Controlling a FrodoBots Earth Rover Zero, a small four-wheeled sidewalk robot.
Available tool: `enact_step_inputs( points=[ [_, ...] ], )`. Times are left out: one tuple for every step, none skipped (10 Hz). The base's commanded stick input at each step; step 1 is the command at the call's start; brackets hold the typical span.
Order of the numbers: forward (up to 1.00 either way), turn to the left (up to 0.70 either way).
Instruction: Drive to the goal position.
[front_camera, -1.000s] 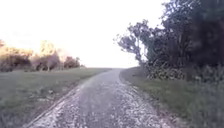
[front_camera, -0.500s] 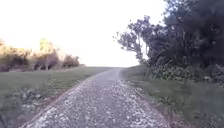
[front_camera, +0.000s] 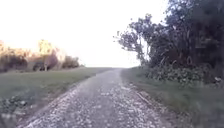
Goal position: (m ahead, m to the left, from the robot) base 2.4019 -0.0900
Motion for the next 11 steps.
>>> enact_step_inputs(
  points=[
    [0.69, 0.31],
    [0.38, 0.19],
    [0.0, 0.0],
    [0.0, 0.0],
    [0.0, 0.0],
    [0.0, 0.0],
    [0.0, 0.0],
    [0.0, 0.0],
    [0.0, 0.0],
    [0.0, 0.0],
    [0.0, 0.0]
  ],
)
